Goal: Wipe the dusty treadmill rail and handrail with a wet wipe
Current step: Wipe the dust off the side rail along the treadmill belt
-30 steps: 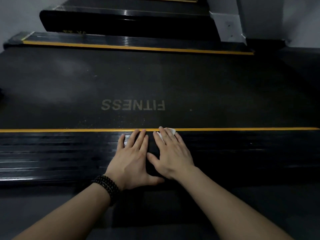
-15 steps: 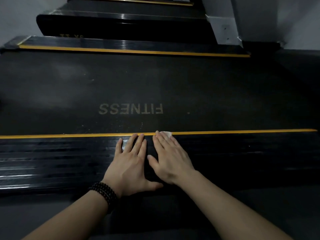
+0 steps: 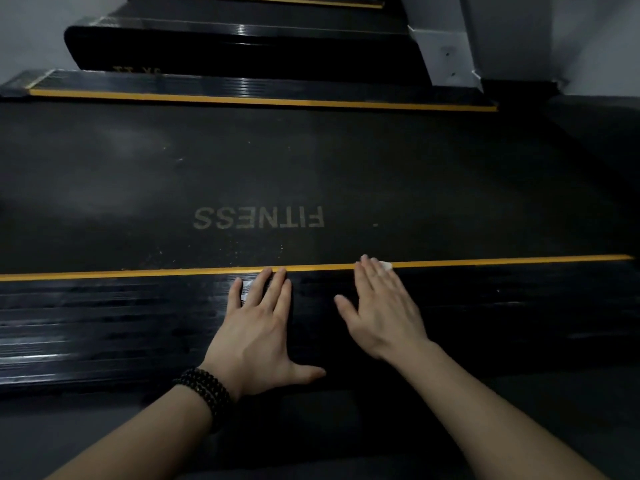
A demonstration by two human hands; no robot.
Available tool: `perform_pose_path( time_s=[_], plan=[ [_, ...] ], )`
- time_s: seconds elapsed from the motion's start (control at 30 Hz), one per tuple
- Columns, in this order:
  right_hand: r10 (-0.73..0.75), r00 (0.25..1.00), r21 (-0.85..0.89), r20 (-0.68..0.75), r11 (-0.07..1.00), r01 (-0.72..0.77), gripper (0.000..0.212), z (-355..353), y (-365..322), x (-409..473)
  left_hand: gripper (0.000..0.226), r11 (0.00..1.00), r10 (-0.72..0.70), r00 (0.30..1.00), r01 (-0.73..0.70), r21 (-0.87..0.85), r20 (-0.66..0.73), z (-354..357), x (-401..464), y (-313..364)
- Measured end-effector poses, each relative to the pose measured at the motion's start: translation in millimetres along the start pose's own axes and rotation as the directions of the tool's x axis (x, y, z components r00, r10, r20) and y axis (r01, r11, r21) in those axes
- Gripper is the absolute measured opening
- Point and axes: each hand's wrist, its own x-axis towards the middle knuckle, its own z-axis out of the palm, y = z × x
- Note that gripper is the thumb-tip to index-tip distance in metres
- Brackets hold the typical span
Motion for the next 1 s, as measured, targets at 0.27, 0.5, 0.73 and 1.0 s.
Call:
perform_pose_path(
  time_s=[0.27,0.5,0.73,1.0],
  plan=[
    [-0.078,0.997,-0.004,0.002,0.997,0.078,0.076,1,-4,-9,0.146,1.000,-0.008,1.000,0.008,0.008,0.007,0,1,0],
    [-0.119,0.993,0.076,-0.013,0.990,0.120,0.071,7,-34,-14,0.144,1.000,-0.006,1.000,0.006,0.010,0.012,2,1,0],
    [-0.165,0.986,0.123,-0.020,0.978,0.166,0.075,7,-24,-48,0.144,1.000,0.004,1.000,-0.004,-0.011,-0.006,1,1,-1],
    [-0.065,0.997,0.016,0.041,0.998,0.064,0.085,6,-28,-22,0.143,1.000,-0.004,1.000,0.004,0.004,0.009,1,0,0]
  ],
)
